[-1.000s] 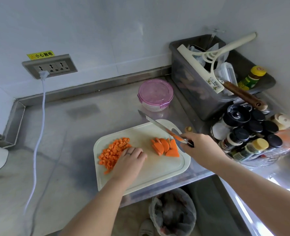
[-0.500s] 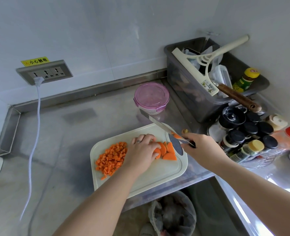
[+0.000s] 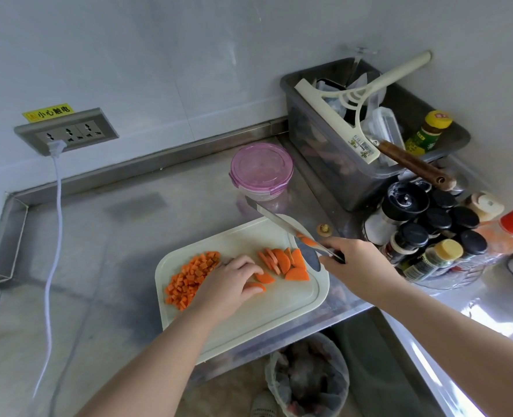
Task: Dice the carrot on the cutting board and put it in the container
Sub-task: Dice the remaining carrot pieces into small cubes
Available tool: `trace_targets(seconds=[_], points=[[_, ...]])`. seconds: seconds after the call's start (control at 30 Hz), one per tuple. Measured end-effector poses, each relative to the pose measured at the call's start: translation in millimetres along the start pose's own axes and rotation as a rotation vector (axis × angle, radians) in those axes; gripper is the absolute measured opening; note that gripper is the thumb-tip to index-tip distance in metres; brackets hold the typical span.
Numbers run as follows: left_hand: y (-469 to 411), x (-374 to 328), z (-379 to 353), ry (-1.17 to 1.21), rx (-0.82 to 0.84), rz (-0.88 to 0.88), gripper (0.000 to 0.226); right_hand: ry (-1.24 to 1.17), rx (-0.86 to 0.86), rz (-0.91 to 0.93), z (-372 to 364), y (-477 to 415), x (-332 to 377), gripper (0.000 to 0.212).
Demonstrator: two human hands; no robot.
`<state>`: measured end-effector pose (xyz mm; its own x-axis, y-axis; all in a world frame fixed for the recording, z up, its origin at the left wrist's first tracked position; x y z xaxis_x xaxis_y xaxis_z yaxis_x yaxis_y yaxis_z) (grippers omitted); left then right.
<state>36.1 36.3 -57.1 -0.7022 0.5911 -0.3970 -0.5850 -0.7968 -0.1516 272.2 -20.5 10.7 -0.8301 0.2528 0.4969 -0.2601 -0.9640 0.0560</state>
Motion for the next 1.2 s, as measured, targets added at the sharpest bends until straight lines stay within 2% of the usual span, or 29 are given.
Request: trace_targets(seconds=[0.23,0.37,0.43,0.53,0.63,0.7,0.8,0.87,1.13,1.2], points=[[-9.1,-3.5,3.6,-0.058,0.205,0.062,0.033,-0.033,-0.010,-0.009,-1.8,-0.1,-2.0,0.029],[-15.8,-8.7,3.1,-0.085,0.266,0.099,0.019,-0.035,-0.016,-0.005,-2.4,-1.7,-1.9,0.030],[-17.1,-12.0,6.2,-0.088,0.236,0.091,0.013,-0.033,-0.020,0.010,-2.2,-1.7,-1.2,0.029],[-20.9,-17.3,7.8,-0.110,0.002,-0.046,0.007,-0.038,-0.025,0.021,-1.6,-1.9,-1.8,0.029],[-20.6,-15.3,-0.9,-0.112,-0.065,-0.110,0.013,-0.032,-0.019,0.026,-0.3,-0.7,-2.3,0.031],[-16.9,-13.1,-4.7,-0.100,-0.024,-0.099,0.010,-0.031,-0.020,0.031,0.4,0.7,-2.7,0.031],[-11.6,-8.2,-3.5,-0.093,0.097,-0.079,0.032,-0.021,-0.021,0.033,1.6,2.8,-4.2,0.031],[-11.8,-5.7,-0.9,-0.099,0.145,-0.087,0.039,-0.026,-0.012,0.025,1.3,4.1,-4.3,0.031],[-18.7,-1.9,1.2,-0.141,0.249,-0.161,0.039,-0.005,-0.009,0.025,4.0,2.4,-3.0,0.030],[-16.3,0.8,1.2,-0.137,0.218,-0.204,0.037,-0.009,-0.010,0.029,5.5,2.8,-2.7,0.029]])
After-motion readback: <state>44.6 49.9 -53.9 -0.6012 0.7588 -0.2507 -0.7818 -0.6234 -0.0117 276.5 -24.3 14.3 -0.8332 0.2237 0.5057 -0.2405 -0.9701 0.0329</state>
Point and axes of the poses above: each hand's wrist, its own y-axis away from the middle knuckle, its own z-axis out of the back of the hand, x = y × z, the point moved 1 cm from there along -y, towards the middle knuckle, and after that the axes turned 13 degrees about -x, right-handed, at the moved point
